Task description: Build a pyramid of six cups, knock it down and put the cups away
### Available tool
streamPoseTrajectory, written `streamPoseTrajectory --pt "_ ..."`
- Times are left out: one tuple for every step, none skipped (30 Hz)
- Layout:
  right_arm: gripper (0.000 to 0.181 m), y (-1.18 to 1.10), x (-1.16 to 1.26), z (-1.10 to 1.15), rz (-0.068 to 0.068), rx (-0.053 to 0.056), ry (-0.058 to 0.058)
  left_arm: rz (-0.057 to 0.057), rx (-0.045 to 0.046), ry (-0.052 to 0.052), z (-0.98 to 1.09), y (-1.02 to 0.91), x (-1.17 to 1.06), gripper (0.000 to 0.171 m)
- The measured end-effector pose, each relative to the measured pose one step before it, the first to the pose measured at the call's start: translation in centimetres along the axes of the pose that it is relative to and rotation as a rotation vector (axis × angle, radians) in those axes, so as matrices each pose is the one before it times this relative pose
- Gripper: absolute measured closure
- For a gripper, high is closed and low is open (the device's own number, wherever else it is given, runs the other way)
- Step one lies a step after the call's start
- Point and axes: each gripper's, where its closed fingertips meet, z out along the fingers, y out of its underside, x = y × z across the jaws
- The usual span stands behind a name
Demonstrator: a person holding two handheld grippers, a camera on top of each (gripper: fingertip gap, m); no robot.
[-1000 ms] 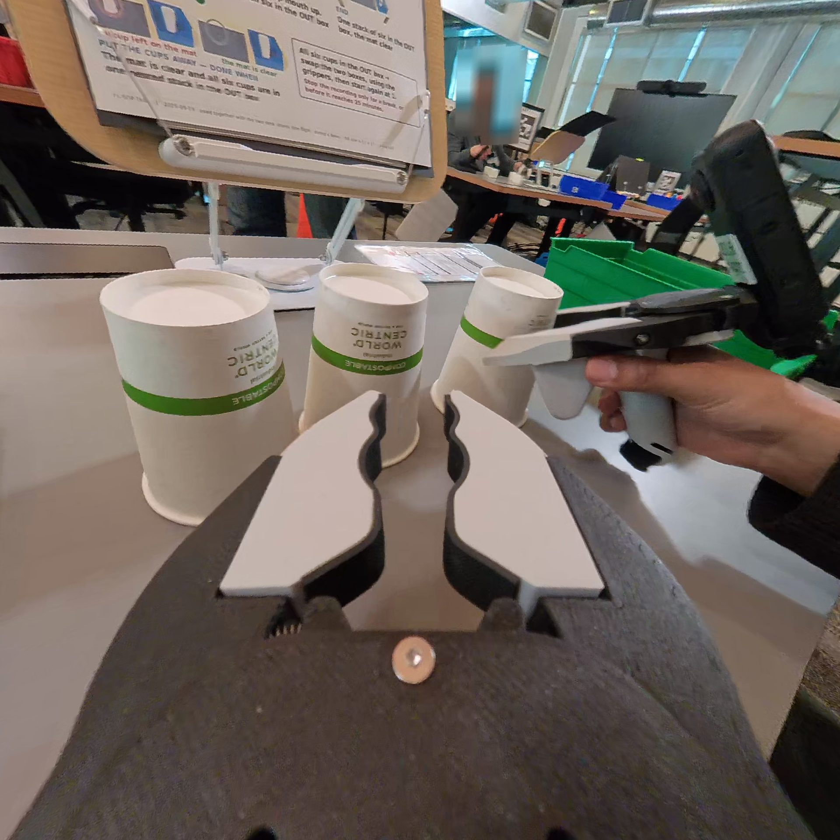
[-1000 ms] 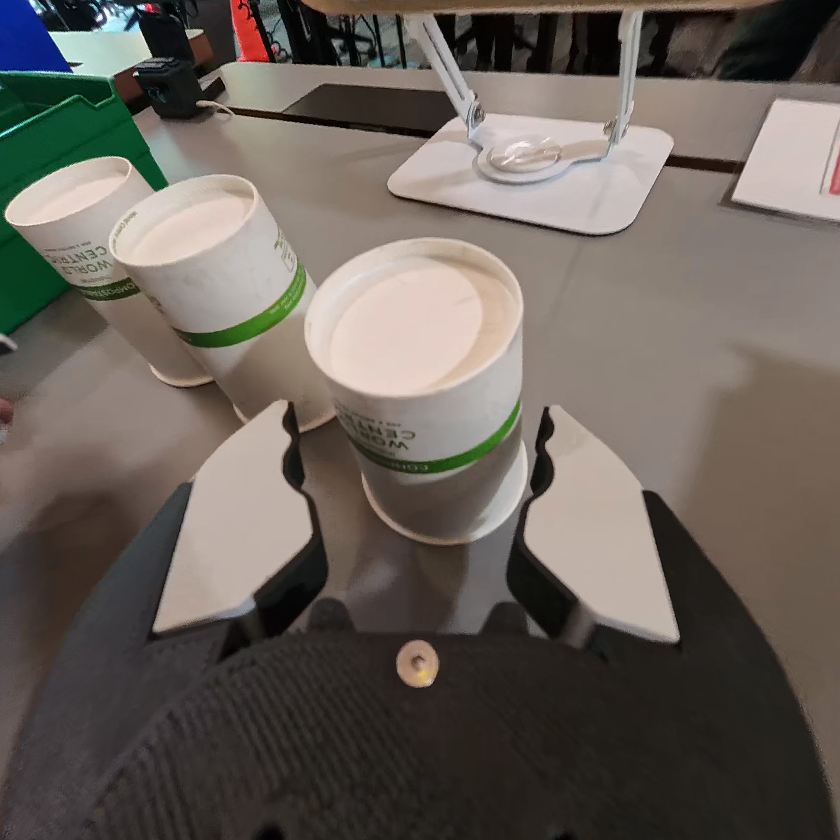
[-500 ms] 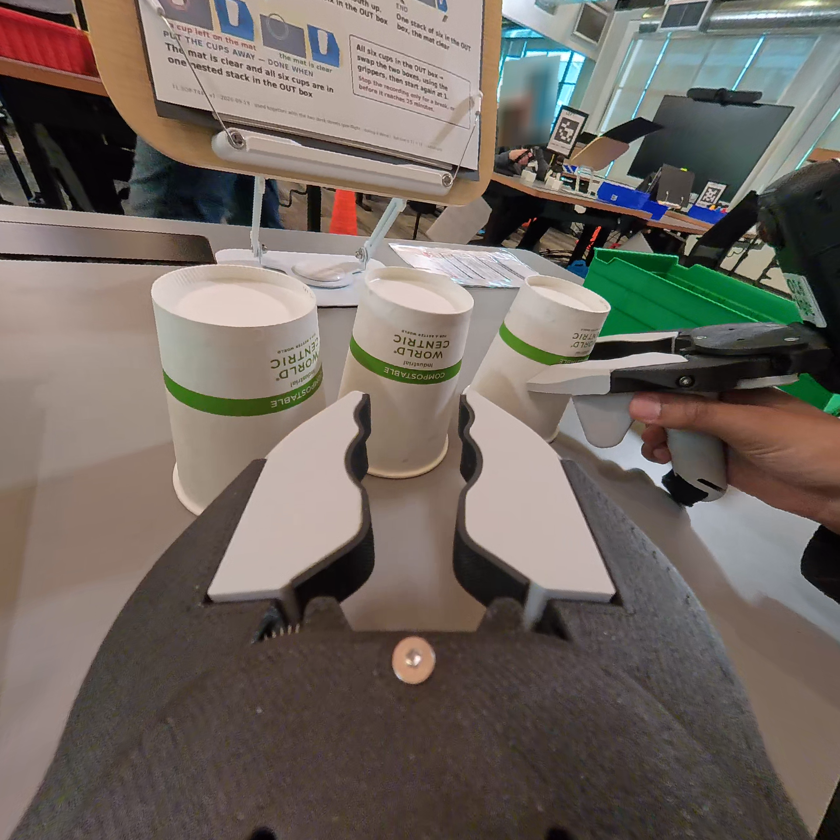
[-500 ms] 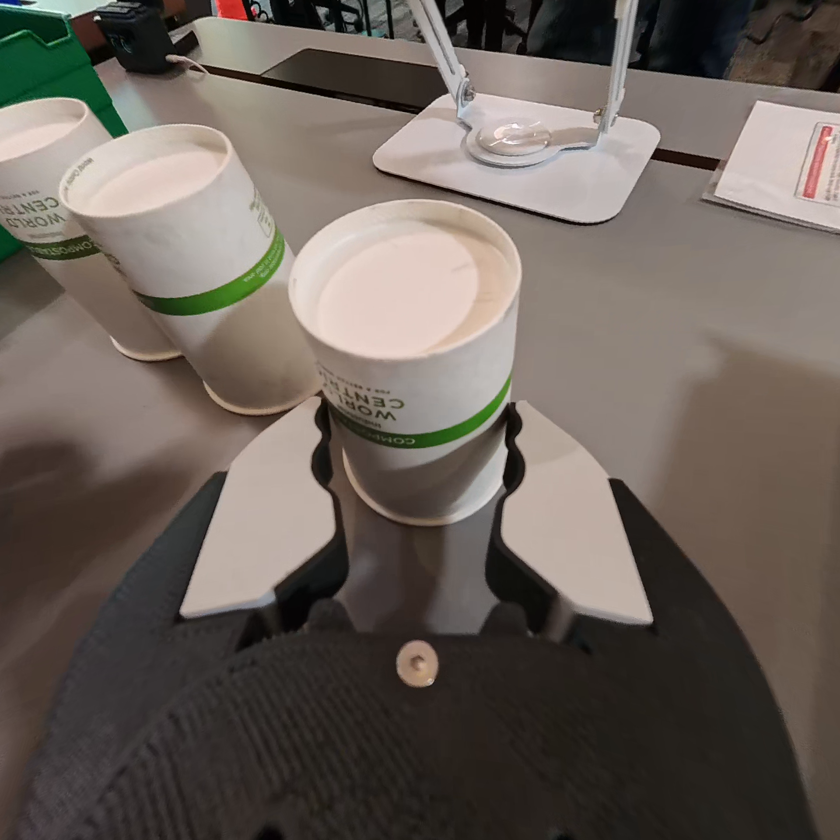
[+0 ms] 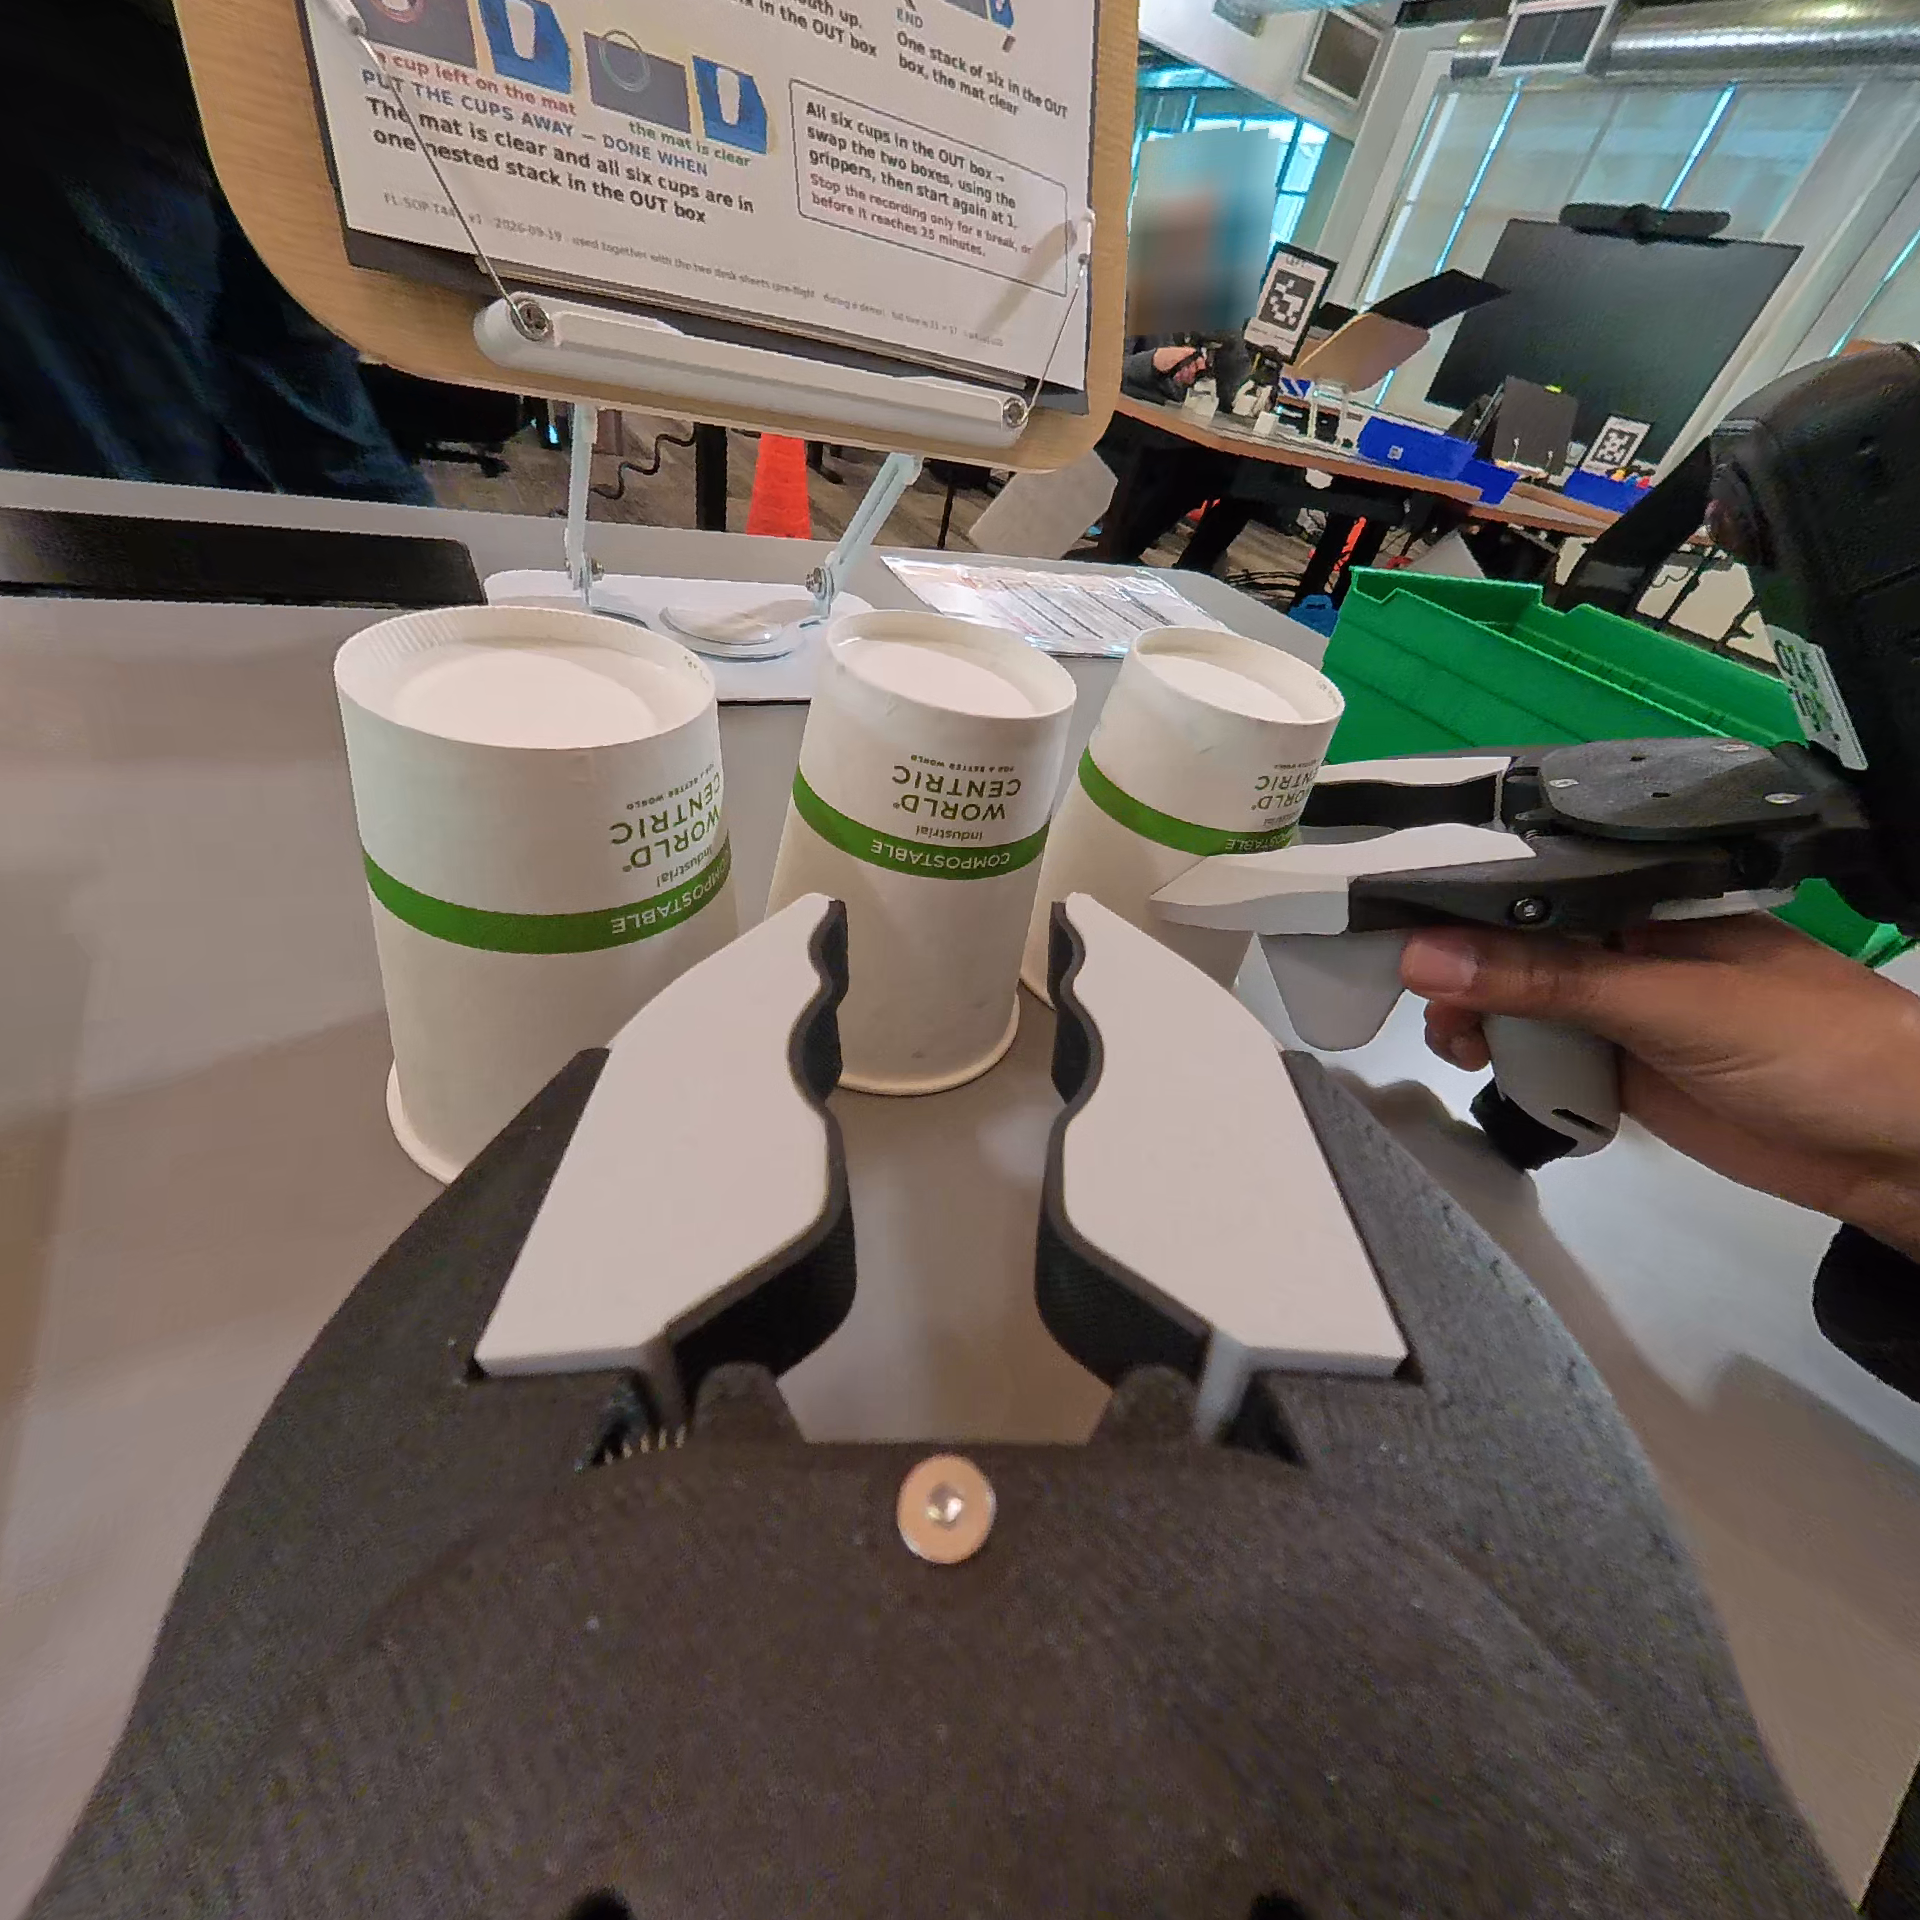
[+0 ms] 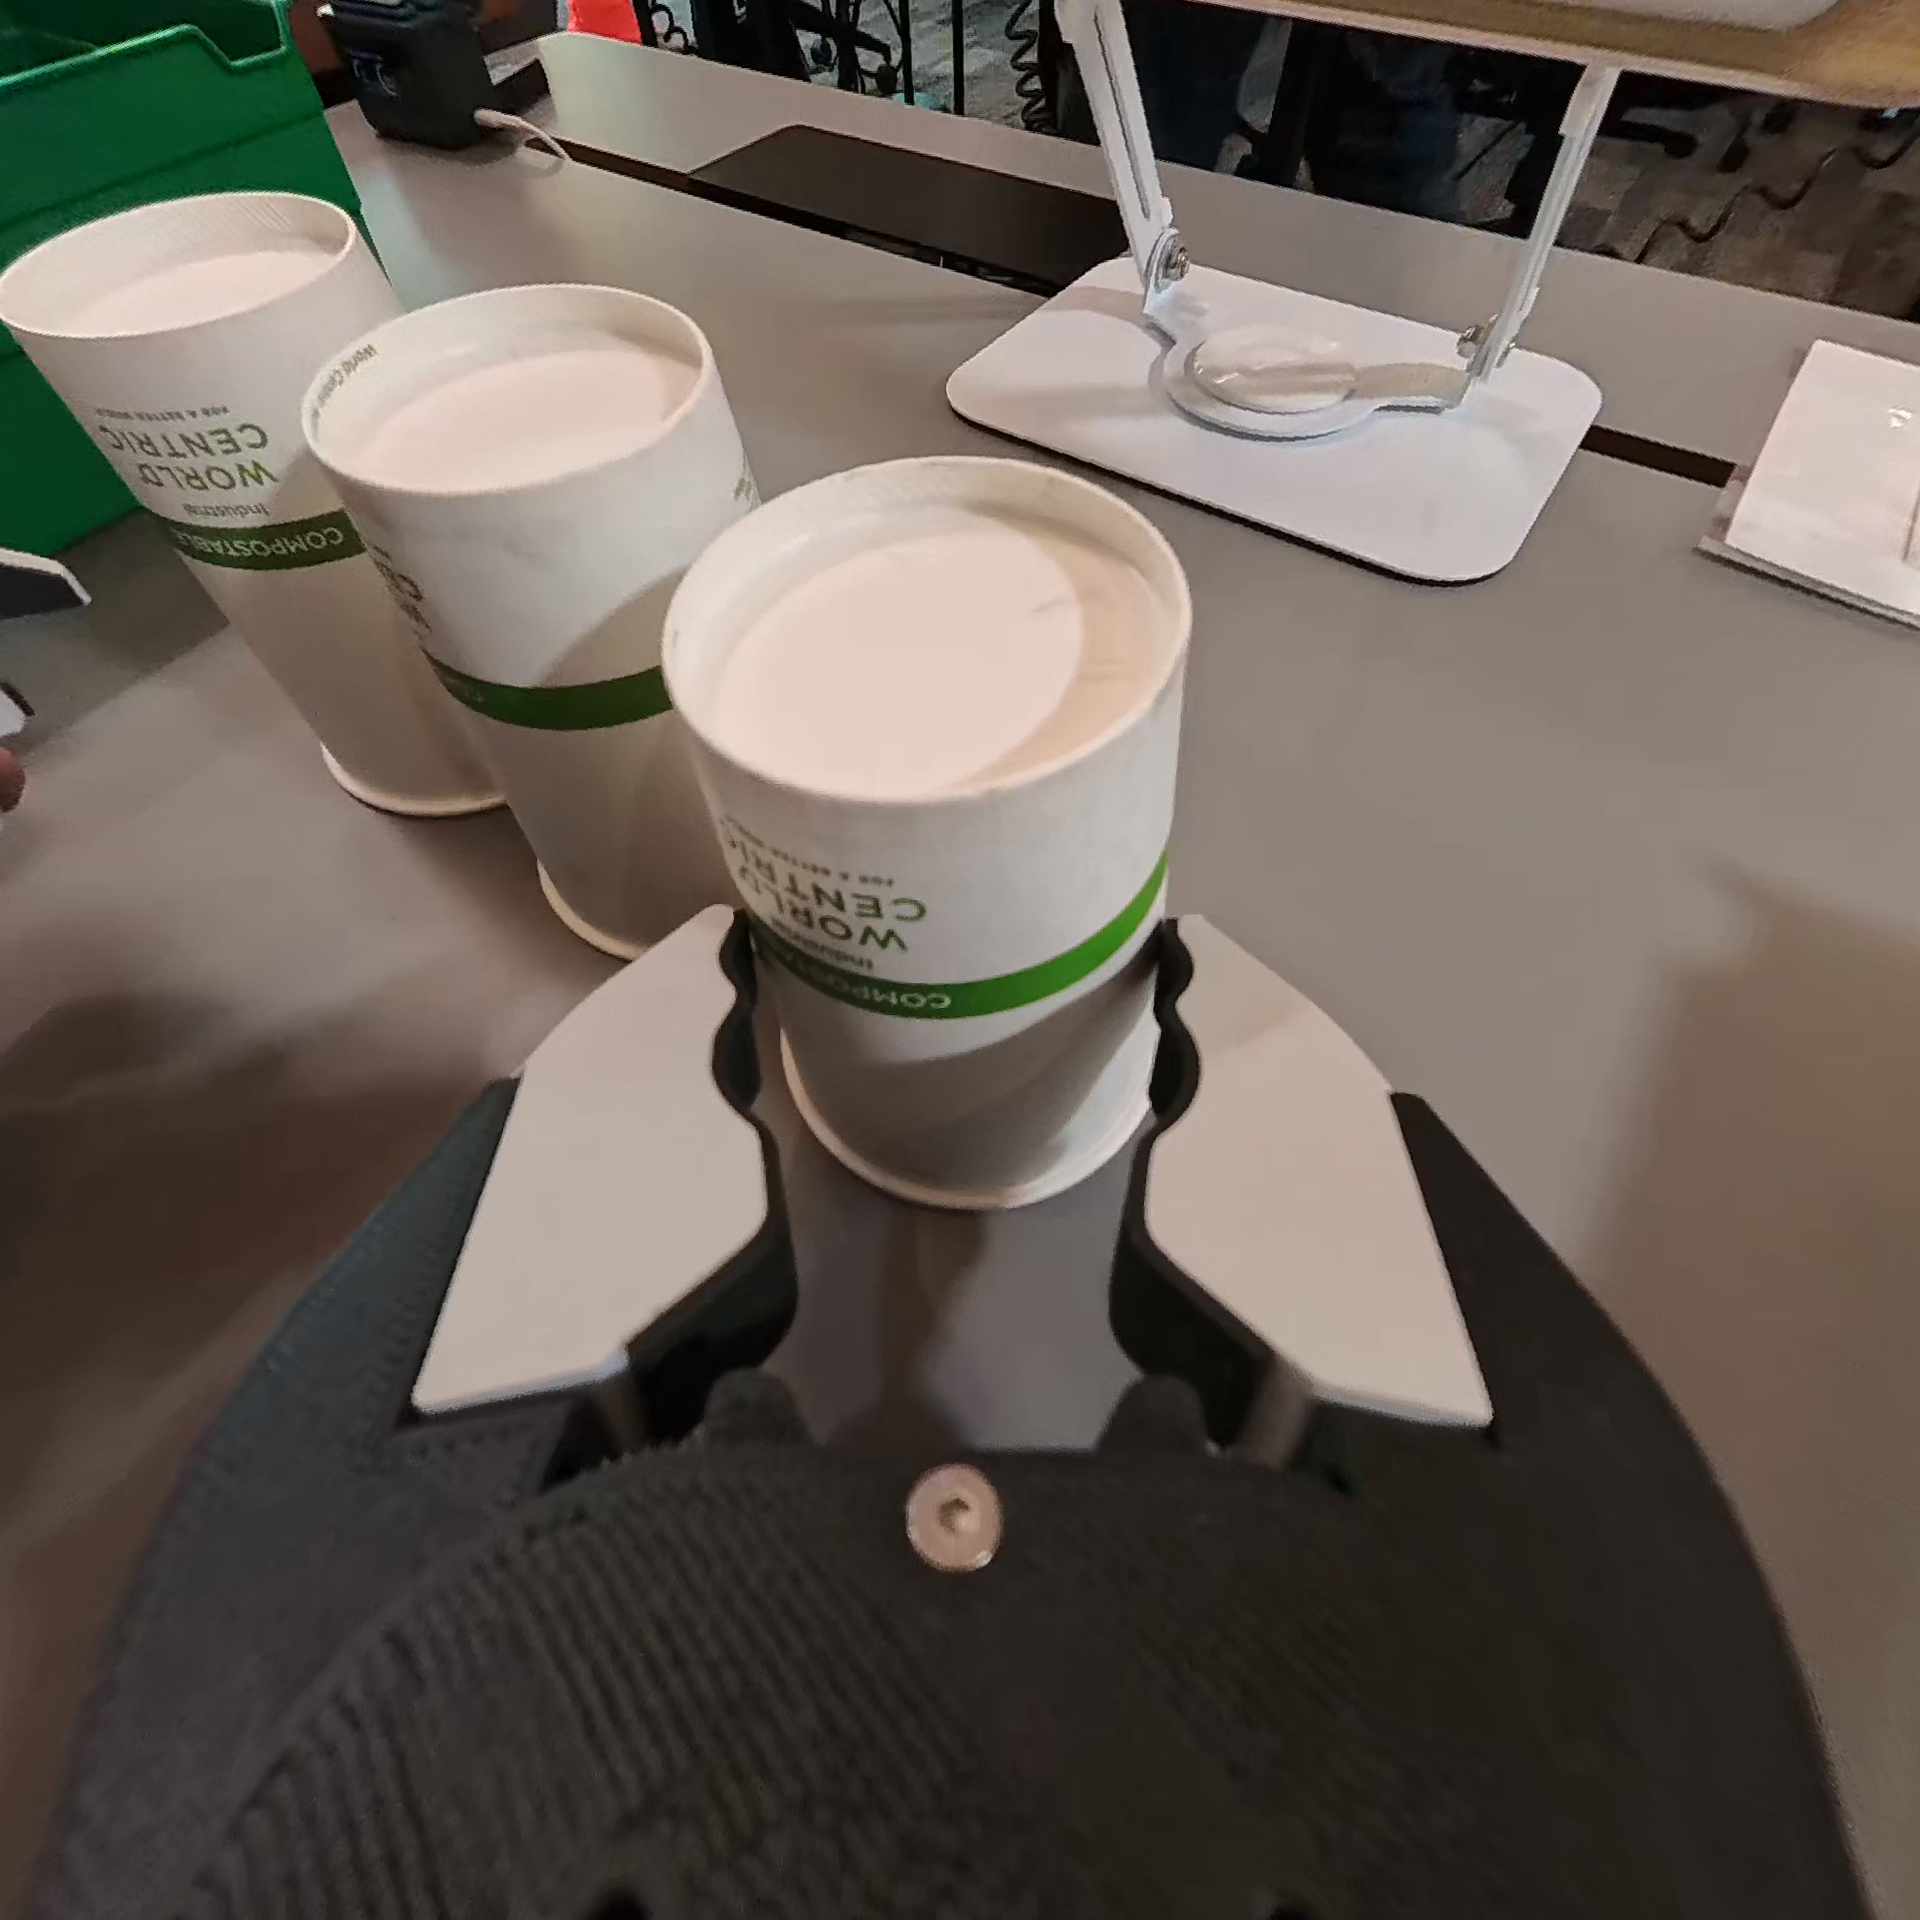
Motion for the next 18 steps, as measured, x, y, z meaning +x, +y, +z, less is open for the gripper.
streamPoseTrajectory --pt "0.106 0.005 0.004 0.028 0.0031 -0.0009 -0.0009 0.0006 -0.00081 0.0004 0.012 0.011 0.014 0.134" --pt "0.106 0.003 -0.007 0.033 0.0029 -0.0010 -0.0013 -0.0003 -0.00048 -0.0007 0.005 0.004 -0.011 0.134" --pt "0.106 0.000 -0.002 0.035 0.0027 -0.0008 -0.0010 -0.0005 -0.00018 -0.0010 -0.006 0.001 -0.018 0.134" --pt "0.106 -0.008 0.005 0.029 0.0024 -0.0008 -0.0006 -0.0008 0.00017 -0.0007 0.005 -0.005 -0.017 0.134" --pt "0.106 0.004 0.005 0.027 0.0023 -0.0008 -0.0002 0.0007 0.00055 -0.0025 -0.011 -0.021 -0.062 0.134" --pt "0.106 0.001 0.012 0.034 0.0025 -0.0009 -0.0001 0.0054 0.00095 -0.0079 -0.021 -0.048 -0.178 0.134" --pt "0.106 0.005 0.021 0.024 0.0027 -0.0008 -0.0005 0.0097 0.00204 -0.0123 -0.037 -0.117 -0.292 0.134" --pt "0.106 0.009 0.013 0.021 0.0032 -0.0011 -0.0008 0.0087 0.00418 -0.0141 -0.064 -0.216 -0.392 0.134" --pt "0.106 0.014 0.027 0.015 0.0036 -0.0014 -0.0011 0.0049 0.00729 -0.0169 -0.101 -0.309 -0.513 0.134" --pt "0.106 0.020 0.027 0.026 0.0041 -0.0015 -0.0014 0.0014 0.00867 -0.0201 -0.127 -0.369 -0.631 0.135" --pt "0.106 0.016 0.040 0.010 0.0048 -0.0016 -0.0013 -0.0006 0.00605 -0.0197 -0.116 -0.332 -0.702 0.135" --pt "0.106 0.016 0.040 0.028 0.0049 -0.0014 -0.0011 -0.0018 0.00344 -0.0165 -0.102 -0.282 -0.720 0.138" --pt "0.106 -0.001 0.034 0.022 0.0038 -0.0003 -0.0005 -0.0017 -0.00070 -0.0037 -0.108 -0.202 -0.563 0.146" --pt "0.106 -0.009 0.020 0.011 0.0021 0.0001 0.0001 0.0037 -0.00062 0.0101 -0.105 -0.213 -0.357 0.156" --pt "0.106 -0.009 0.007 0.014 0.0008 0.0000 0.0000 0.0145 0.00266 0.0124 -0.114 -0.246 -0.252 0.164" --pt "0.106 -0.004 -0.003 0.007 0.0005 0.0000 -0.0004 0.0179 0.00139 -0.0063 -0.070 -0.197 -0.418 0.166" --pt "0.106 0.002 0.003 0.013 0.0009 0.0000 -0.0008 0.0202 -0.00247 -0.0094 -0.026 -0.113 -0.423 0.166" --pt "0.106 -0.002 -0.001 0.002 0.0008 0.0000 -0.0007 0.0179 -0.00345 -0.0048 -0.020 -0.055 -0.336 0.166"
